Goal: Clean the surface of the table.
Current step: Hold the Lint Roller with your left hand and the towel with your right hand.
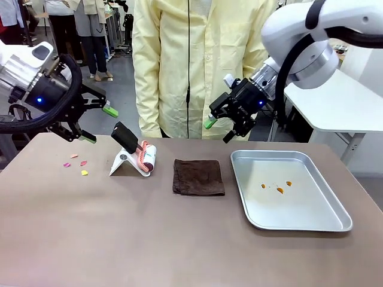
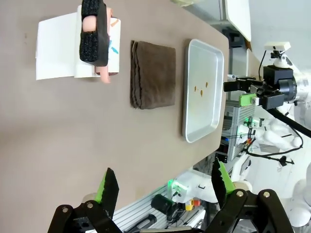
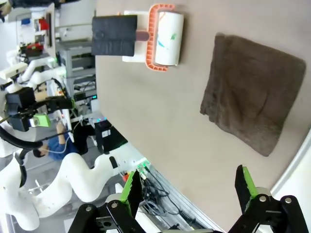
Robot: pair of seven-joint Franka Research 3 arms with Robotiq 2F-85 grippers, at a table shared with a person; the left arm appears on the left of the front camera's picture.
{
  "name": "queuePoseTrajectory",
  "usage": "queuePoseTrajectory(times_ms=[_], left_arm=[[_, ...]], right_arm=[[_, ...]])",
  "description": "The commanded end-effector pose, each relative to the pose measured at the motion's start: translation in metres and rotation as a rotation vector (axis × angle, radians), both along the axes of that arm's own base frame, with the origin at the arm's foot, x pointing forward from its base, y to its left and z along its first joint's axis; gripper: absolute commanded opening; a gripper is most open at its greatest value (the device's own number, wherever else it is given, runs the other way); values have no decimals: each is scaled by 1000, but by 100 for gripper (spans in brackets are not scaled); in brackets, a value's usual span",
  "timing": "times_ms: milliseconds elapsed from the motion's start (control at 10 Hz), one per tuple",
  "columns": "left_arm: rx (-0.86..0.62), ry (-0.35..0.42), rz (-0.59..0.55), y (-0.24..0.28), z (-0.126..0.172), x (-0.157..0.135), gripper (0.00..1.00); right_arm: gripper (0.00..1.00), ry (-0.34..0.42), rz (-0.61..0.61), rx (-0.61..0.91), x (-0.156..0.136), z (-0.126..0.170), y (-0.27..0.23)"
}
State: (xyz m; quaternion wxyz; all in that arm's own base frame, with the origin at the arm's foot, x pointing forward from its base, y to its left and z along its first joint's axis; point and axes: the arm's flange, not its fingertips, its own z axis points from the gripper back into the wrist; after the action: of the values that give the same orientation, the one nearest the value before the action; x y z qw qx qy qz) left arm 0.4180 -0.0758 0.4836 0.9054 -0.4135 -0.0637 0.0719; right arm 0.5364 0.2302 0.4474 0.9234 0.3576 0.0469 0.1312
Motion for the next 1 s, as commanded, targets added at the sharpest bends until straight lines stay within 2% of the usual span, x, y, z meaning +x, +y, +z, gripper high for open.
queuePoseTrajectory(times_ms=[0,400,500,600,700,800,900], left_arm=[[17,-6,-9,3,0,0,100],[7,1,-3,0,-1,0,100],[105,-96,72,-3,-8,11,100],[141,-129,42,-2,-14,23,100],[159,-147,34,1,-19,34,100],[117,-150,19,-1,-24,45,100],[113,-156,19,-5,-32,54,100]], right_arm=[[100,1,18,-3,-2,-4,11],[100,9,15,0,-3,-4,6],[100,-5,15,-44,-9,-10,21],[100,0,13,-49,-17,-23,37],[100,14,-8,-44,-25,-32,47],[100,65,-58,-86,-35,-39,58],[100,84,-123,-112,-43,-43,65]])
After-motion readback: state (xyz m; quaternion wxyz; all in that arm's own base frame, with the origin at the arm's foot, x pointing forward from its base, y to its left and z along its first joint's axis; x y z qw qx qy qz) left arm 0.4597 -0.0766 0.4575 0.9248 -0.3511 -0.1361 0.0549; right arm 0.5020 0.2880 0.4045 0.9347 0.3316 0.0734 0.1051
